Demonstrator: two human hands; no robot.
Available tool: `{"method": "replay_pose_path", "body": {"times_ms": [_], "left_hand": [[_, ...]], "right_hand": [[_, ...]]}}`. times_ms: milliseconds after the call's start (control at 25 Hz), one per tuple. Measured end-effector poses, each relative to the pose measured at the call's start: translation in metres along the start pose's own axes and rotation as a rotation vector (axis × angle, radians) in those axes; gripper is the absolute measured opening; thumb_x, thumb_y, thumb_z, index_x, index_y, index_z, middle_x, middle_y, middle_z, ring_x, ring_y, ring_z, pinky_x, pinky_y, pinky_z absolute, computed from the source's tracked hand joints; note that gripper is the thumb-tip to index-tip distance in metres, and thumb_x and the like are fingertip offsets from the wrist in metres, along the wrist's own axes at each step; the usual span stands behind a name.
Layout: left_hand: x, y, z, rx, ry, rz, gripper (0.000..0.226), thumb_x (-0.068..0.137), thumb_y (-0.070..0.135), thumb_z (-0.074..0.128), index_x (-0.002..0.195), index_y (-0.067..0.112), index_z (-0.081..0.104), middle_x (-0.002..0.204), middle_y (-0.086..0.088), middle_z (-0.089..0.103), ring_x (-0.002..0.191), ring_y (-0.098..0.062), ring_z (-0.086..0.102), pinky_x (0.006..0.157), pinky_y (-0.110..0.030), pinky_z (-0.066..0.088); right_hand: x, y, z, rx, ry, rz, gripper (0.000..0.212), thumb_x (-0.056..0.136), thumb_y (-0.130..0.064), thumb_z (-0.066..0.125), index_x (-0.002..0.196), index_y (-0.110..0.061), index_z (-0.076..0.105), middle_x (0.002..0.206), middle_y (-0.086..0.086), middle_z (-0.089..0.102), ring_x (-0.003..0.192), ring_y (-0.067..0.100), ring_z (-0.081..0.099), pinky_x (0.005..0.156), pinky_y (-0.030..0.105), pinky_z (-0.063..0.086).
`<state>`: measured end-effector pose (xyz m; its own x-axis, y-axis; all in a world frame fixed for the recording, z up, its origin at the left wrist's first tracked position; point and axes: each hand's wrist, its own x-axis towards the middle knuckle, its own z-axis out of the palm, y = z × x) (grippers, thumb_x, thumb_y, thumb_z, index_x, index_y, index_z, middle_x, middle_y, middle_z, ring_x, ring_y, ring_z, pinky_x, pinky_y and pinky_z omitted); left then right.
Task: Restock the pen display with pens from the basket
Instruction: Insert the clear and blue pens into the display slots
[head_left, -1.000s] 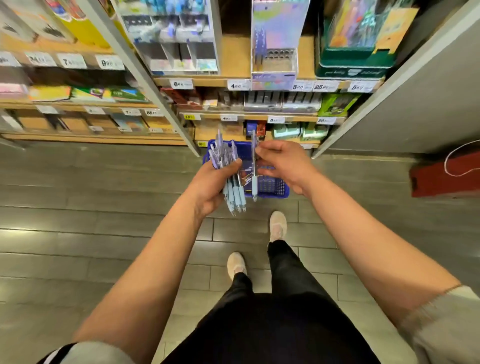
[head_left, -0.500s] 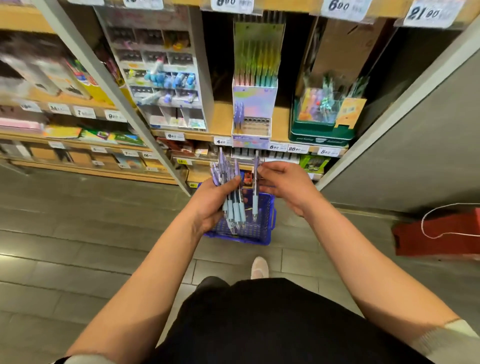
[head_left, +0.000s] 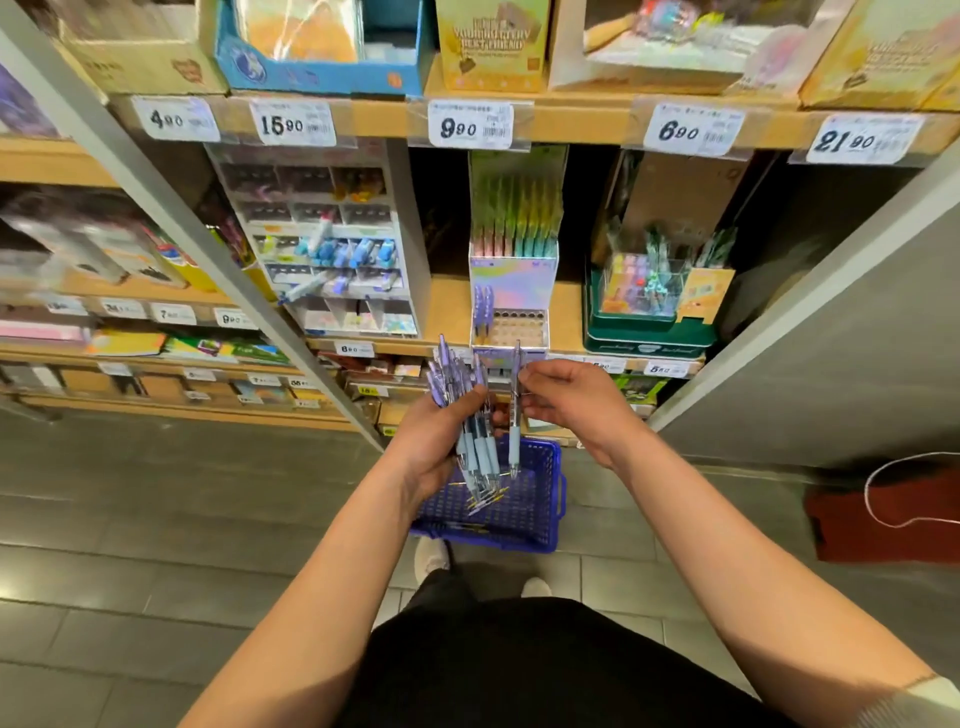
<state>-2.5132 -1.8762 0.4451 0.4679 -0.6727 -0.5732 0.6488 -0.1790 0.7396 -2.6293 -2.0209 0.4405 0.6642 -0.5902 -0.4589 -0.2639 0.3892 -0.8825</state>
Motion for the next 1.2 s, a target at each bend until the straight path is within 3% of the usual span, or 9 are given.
{"method": "replay_pose_path", "body": {"times_ms": [360, 560, 680, 800, 960, 1080, 1200], "left_hand": [[0.072, 0.050, -0.034, 0.113, -0.094, -0.107, 0.026, 0.099, 0.018, 0.064, 0.120, 0.003, 0.068, 0.096, -0.017, 0.075, 0.074, -0.026, 0.071, 0.070, -0.040, 0.061], [0.100, 0.062, -0.032, 0.133, -0.146, -0.125, 0.029, 0.099, 0.016, 0.063, 0.125, 0.003, 0.065, 0.114, -0.019, 0.074, 0.097, -0.032, 0.073, 0.078, -0.040, 0.061], [0.118, 0.068, -0.025, 0.123, -0.099, -0.133, 0.027, 0.098, 0.015, 0.063, 0.122, 0.004, 0.065, 0.096, -0.009, 0.077, 0.085, -0.024, 0.073, 0.068, -0.034, 0.060], [0.131, 0.071, -0.017, 0.092, -0.034, -0.164, 0.022, 0.099, 0.014, 0.062, 0.120, 0.007, 0.065, 0.079, -0.001, 0.075, 0.073, -0.019, 0.069, 0.064, -0.035, 0.059], [0.146, 0.069, -0.014, 0.062, 0.027, -0.143, 0.019, 0.098, 0.013, 0.064, 0.117, 0.008, 0.067, 0.083, 0.000, 0.077, 0.079, -0.021, 0.068, 0.076, -0.041, 0.060], [0.154, 0.068, -0.015, 0.070, 0.057, -0.124, 0.015, 0.097, 0.014, 0.066, 0.111, 0.011, 0.069, 0.091, -0.001, 0.079, 0.082, -0.019, 0.072, 0.092, -0.049, 0.058], [0.158, 0.069, -0.016, 0.070, 0.060, -0.121, 0.018, 0.095, 0.014, 0.068, 0.113, 0.011, 0.069, 0.103, -0.006, 0.079, 0.093, -0.024, 0.072, 0.099, -0.050, 0.054]], "right_hand": [[0.051, -0.018, 0.034, 0.034, 0.140, 0.017, 0.015, 0.092, -0.016, 0.073, 0.105, -0.009, 0.073, 0.084, 0.001, 0.078, 0.076, 0.014, 0.075, 0.070, 0.022, 0.059], [0.075, -0.018, 0.033, 0.016, 0.168, 0.045, 0.011, 0.094, -0.012, 0.070, 0.104, -0.008, 0.072, 0.084, 0.004, 0.076, 0.078, 0.015, 0.074, 0.075, 0.024, 0.060], [0.096, -0.022, 0.016, -0.055, 0.216, 0.035, 0.010, 0.094, -0.010, 0.069, 0.104, -0.007, 0.070, 0.084, 0.007, 0.077, 0.077, 0.016, 0.076, 0.074, 0.024, 0.061], [0.122, -0.030, -0.008, -0.282, 0.397, -0.075, 0.003, 0.093, -0.014, 0.068, 0.093, -0.017, 0.068, 0.085, 0.002, 0.077, 0.079, 0.012, 0.076, 0.070, 0.018, 0.056], [0.164, -0.030, -0.015, -0.459, 0.465, -0.210, 0.005, 0.092, -0.017, 0.068, 0.091, -0.022, 0.067, 0.087, -0.005, 0.074, 0.083, 0.011, 0.072, 0.078, 0.024, 0.057], [0.188, -0.021, -0.009, -0.582, 0.435, -0.291, 0.007, 0.093, -0.019, 0.069, 0.091, -0.024, 0.066, 0.080, -0.015, 0.068, 0.076, 0.000, 0.065, 0.071, 0.015, 0.051], [0.203, -0.009, -0.004, -0.625, 0.438, -0.327, 0.002, 0.093, -0.020, 0.069, 0.095, -0.021, 0.069, 0.079, -0.015, 0.066, 0.075, 0.004, 0.065, 0.071, 0.009, 0.048]]}}
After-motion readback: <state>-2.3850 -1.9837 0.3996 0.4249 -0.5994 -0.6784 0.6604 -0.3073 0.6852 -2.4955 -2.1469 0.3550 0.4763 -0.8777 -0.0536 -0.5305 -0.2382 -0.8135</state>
